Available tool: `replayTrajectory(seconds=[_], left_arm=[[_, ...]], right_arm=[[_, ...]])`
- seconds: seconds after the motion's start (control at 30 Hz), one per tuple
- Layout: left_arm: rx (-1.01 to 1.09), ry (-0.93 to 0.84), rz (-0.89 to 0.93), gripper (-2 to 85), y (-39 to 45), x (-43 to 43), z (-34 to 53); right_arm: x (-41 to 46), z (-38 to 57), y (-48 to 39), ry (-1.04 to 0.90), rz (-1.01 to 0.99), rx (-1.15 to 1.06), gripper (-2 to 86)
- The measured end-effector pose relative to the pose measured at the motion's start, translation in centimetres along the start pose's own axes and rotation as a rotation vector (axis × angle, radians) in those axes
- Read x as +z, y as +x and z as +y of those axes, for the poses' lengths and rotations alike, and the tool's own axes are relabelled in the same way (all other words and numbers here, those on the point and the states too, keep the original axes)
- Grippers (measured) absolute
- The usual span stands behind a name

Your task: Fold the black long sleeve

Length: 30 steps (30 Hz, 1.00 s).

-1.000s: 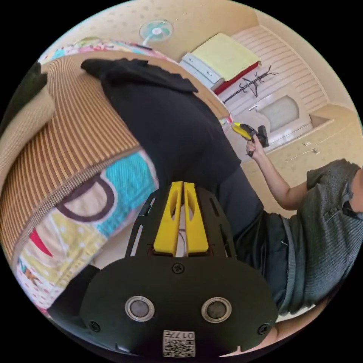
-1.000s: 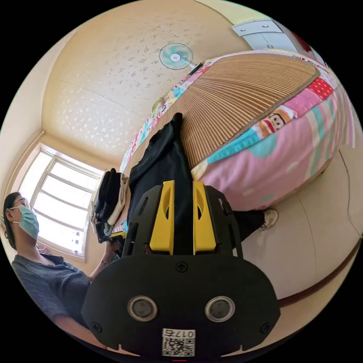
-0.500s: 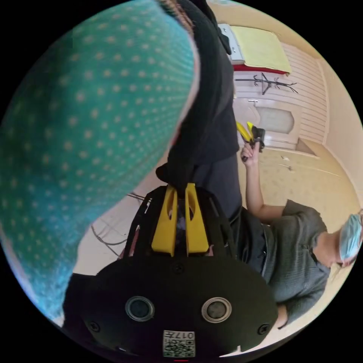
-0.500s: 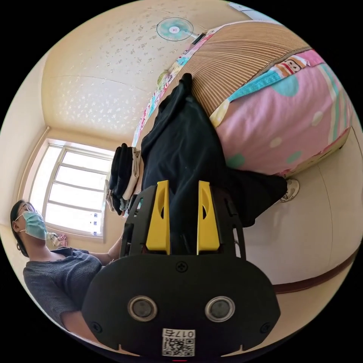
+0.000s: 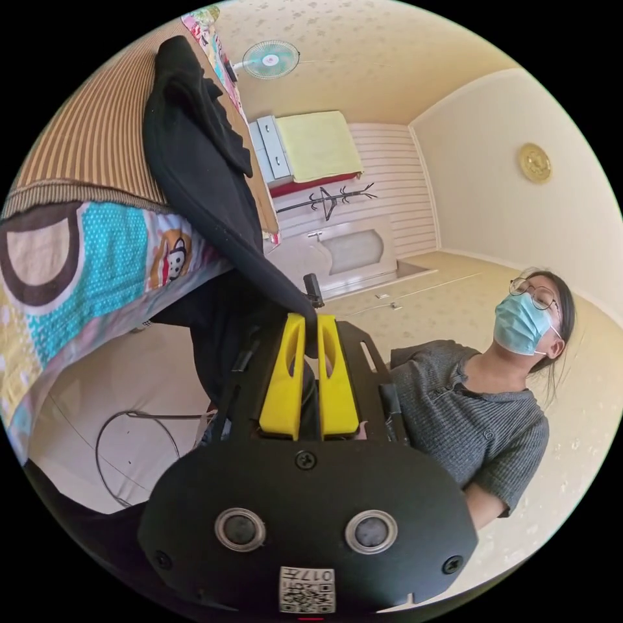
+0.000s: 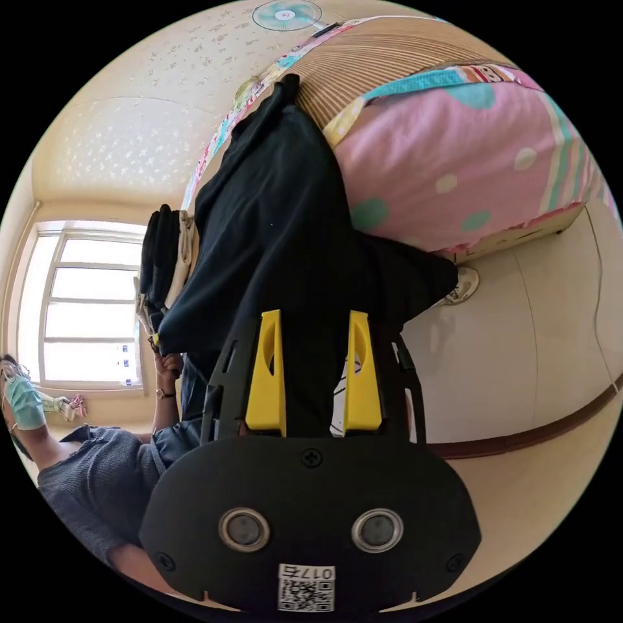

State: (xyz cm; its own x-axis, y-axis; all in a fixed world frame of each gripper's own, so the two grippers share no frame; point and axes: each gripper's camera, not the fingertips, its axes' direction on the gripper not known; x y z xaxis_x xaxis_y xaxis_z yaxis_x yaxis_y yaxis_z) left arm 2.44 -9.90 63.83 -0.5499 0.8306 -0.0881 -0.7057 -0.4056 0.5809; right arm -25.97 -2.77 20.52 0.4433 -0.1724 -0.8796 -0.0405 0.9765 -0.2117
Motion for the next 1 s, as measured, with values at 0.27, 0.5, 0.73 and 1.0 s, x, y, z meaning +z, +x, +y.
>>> replayTrajectory(seconds=[0.27, 0.5, 0.73, 1.0], left_arm=[[-0.088, 0.073, 0.028, 4.0, -1.7, 0.6, 0.5], [-0.244, -0.029, -0.156, 6.4, -3.9, 4.2, 1.8], [-0.378, -0.156, -0.355, 12.1, -7.5, 8.7, 1.7], [-0.449, -0.392, -0.902, 18.1, -10.5, 12.1, -2.5]], right_arm=[[-2.4, 2.3, 6.2, 0.219, -0.561, 0.015, 1.8], [-3.2, 2.9, 8.7, 0.253, -0.424, 0.103, 4.7], [-0.7, 1.6, 9.9, 0.211, -0.531, 0.131, 10.7], [0.4, 0.3, 10.6, 0.188, -0.564, 0.129, 9.5]])
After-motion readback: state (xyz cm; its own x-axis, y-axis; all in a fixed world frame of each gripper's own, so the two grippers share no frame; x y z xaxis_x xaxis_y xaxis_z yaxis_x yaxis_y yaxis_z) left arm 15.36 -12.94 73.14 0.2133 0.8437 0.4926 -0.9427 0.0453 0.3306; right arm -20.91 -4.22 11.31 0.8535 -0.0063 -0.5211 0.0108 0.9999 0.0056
